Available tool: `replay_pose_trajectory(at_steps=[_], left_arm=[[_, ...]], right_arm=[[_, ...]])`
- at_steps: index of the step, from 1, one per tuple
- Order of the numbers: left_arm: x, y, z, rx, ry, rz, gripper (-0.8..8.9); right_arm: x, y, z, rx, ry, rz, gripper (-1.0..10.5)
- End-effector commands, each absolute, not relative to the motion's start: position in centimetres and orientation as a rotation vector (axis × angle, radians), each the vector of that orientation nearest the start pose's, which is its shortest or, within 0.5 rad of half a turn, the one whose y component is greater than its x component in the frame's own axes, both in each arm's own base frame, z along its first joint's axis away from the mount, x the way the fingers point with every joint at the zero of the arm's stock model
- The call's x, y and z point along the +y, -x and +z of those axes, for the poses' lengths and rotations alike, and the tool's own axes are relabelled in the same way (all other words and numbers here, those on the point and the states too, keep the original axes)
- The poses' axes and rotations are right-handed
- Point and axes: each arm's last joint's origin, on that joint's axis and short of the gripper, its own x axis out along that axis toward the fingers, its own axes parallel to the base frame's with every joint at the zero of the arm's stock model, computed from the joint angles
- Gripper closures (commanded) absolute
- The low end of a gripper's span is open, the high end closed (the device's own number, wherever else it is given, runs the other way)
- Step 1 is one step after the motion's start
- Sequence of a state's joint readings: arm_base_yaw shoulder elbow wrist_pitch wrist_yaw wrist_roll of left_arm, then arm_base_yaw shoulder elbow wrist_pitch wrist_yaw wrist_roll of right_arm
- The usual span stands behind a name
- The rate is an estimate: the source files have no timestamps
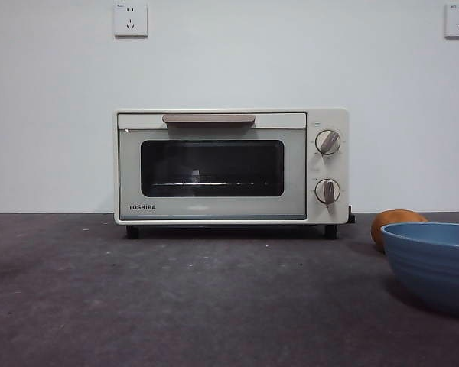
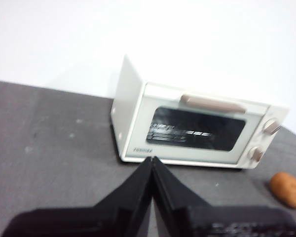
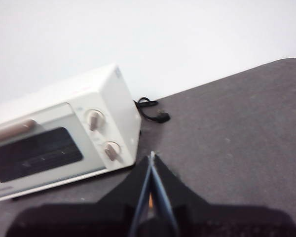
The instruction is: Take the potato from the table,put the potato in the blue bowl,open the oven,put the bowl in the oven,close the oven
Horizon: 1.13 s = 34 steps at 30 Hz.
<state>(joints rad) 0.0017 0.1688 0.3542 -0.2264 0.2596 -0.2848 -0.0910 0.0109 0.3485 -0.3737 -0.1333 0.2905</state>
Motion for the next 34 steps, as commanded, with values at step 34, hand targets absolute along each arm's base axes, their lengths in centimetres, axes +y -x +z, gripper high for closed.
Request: replay_pose_trajectory(at_steps=[34], left_arm=[[-1.4, -14.5, 35.1, 0.557, 0.32, -0.426, 8.19]], right_arm=[[0.0, -13.7, 37.6, 0.674, -0.282, 0.307, 9.5]])
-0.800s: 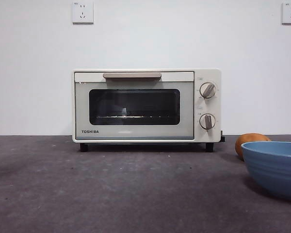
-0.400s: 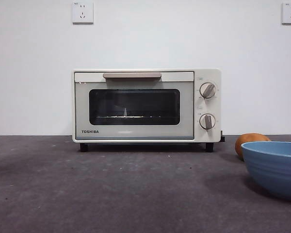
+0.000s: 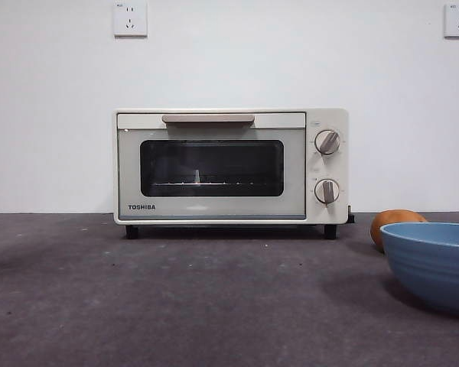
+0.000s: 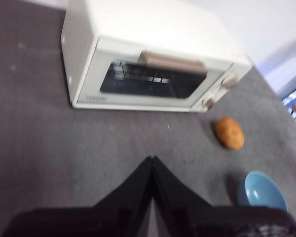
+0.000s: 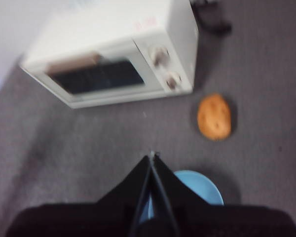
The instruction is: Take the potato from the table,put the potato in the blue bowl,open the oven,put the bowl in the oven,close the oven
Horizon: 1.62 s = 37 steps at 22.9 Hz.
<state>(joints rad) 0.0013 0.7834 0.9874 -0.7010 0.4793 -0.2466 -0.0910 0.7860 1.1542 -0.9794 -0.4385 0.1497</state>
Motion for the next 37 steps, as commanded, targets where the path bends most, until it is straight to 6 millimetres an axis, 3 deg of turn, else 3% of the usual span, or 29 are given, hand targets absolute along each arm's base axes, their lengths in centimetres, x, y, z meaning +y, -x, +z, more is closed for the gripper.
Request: replay_pose_trajectory(at_steps=[1, 12, 16, 20, 22, 29, 37], left_arm=[[-1.4, -14.7, 34.9, 0.571, 0.318, -0.433, 8.19], [-1.5, -16.4, 33.5, 0.686, 0.32, -0.465, 8.19], [-1.5, -17.2, 33.0, 0.722, 0.324, -0.464, 8.19], [-1.5, -17.8, 32.6, 0.743, 0.321, -0.465, 8.19], [-1.5, -17.8, 32.5, 0.744, 0.311, -0.468, 8.19], [-1.5, -17.9, 32.5, 0.742, 0.3, -0.472, 8.19], [-1.5, -17.8, 32.5, 0.745, 0.29, -0.476, 8.19]], right_arm=[[-0.1, -14.8, 37.4, 0.712, -0.286, 0.312, 9.5], [-0.3, -25.4, 31.0, 1.071, -0.316, 0.33, 9.5], [0.9, -28.8, 29.3, 1.058, -0.294, 0.37, 9.2], [2.4, -32.2, 28.5, 1.039, -0.218, 0.288, 4.3], [3.1, -33.5, 28.0, 1.05, -0.164, 0.256, 3.1], [4.5, -36.9, 25.0, 1.118, -0.079, 0.171, 3.1], [4.6, -38.2, 21.8, 1.194, -0.062, 0.141, 2.8]])
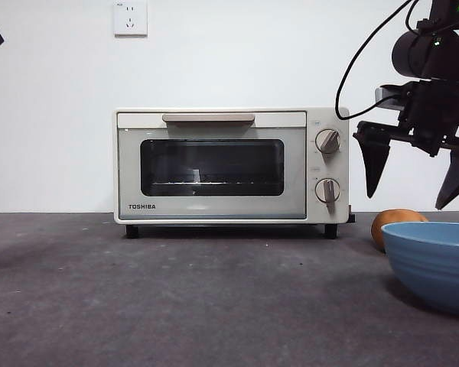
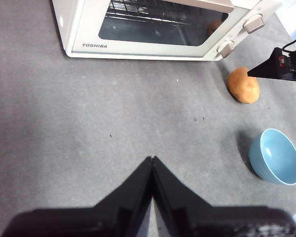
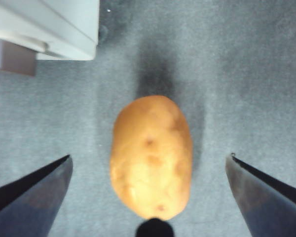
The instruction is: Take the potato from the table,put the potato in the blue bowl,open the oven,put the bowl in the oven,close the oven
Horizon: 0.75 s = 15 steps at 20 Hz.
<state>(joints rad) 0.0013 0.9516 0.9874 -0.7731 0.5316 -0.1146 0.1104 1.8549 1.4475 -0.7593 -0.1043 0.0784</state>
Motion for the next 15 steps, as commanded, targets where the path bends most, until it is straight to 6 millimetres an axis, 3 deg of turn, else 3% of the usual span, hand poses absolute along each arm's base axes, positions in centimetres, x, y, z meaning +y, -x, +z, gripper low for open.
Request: replay_pose_trajectory(at_steps=[1, 9, 10, 14, 15], left_arm=[[-1.5, -17.8, 32.5, 0.745, 0.29, -0.475, 8.19], [-1.5, -17.8, 32.4, 0.749, 0.292, -0.475, 8.19], [-1.5, -17.8, 32.4, 0.749, 0.291, -0.475, 8.19], [-1.5, -17.8, 32.4, 0.749, 0.292, -0.475, 8.19], [-1.5, -17.8, 32.4, 0.749, 0.291, -0.475, 8.19]], right_arm=[[4.6, -38.3, 21.4, 1.204, -0.059, 0.14, 2.8], [4.7, -39.0, 18.6, 1.281, -0.064, 0.135, 3.0], [4.7, -39.0, 18.6, 1.281, -0.064, 0.135, 3.7], [4.7, -38.8, 18.5, 1.306, -0.08, 0.12, 9.1], [4.7, -38.8, 18.5, 1.31, -0.08, 0.119, 9.5]])
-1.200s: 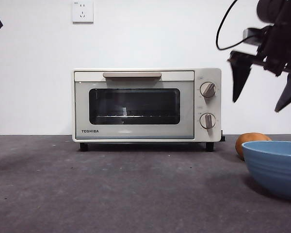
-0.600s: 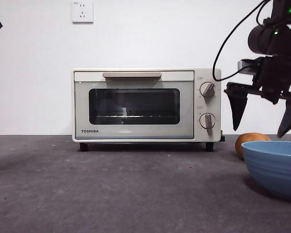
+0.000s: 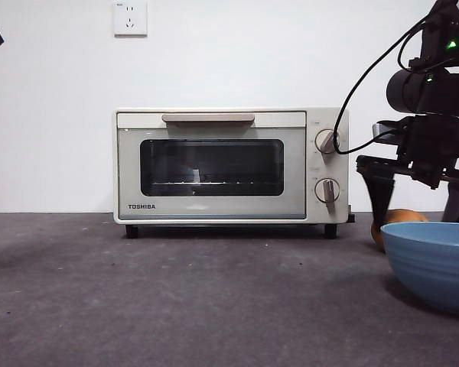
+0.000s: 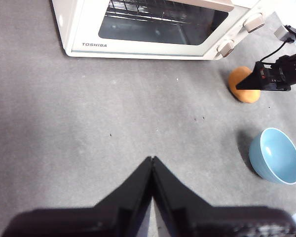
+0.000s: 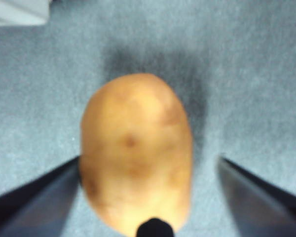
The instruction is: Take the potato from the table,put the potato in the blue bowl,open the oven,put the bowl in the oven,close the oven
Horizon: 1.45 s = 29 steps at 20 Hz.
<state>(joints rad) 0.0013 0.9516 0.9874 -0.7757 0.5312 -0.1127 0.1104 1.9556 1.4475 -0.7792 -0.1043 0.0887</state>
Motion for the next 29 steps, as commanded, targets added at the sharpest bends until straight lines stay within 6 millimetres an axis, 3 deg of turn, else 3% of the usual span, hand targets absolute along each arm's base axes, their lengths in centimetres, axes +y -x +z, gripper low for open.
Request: replay_pose_trajectory(at_steps=[1, 6, 9, 12, 16, 19, 23, 29], left_arm=[[-1.5, -17.8, 32.4, 0.748, 0.291, -0.475, 8.19], [-1.5, -17.8, 32.4, 0.754, 0.293, -0.475, 8.19], [-1.5, -17.7, 32.4, 0.757, 0.294, -0.475, 8.19], [-1.5, -17.7, 32.3, 0.767, 0.293, -0.475, 8.19], [-1.5, -17.7, 32.3, 0.764, 0.289, -0.476, 8.19], [-1.5, -17.7, 32.3, 0.764, 0.289, -0.476, 8.19], [-1.5, -17.7, 32.3, 0.764, 0.289, -0.475, 8.18], [-1.5, -17.7, 32.3, 0.764, 0.289, -0.472, 8.19]], right_arm=[[4.7, -38.8, 18.5, 1.31, -0.082, 0.118, 9.6], [4.6, -38.5, 19.9, 1.352, -0.082, 0.112, 9.5], [4.5, -37.6, 23.3, 1.399, -0.078, 0.11, 9.5], [4.7, -35.3, 27.2, 1.439, -0.048, 0.133, 9.5], [5.6, -32.5, 30.9, 1.363, -0.026, 0.171, 9.5], [6.7, -30.5, 32.6, 1.353, 0.008, 0.209, 9.5], [8.0, -26.9, 32.4, 1.348, 0.073, 0.277, 9.5], [7.0, -20.6, 29.0, 1.283, 0.057, 0.303, 9.5]])
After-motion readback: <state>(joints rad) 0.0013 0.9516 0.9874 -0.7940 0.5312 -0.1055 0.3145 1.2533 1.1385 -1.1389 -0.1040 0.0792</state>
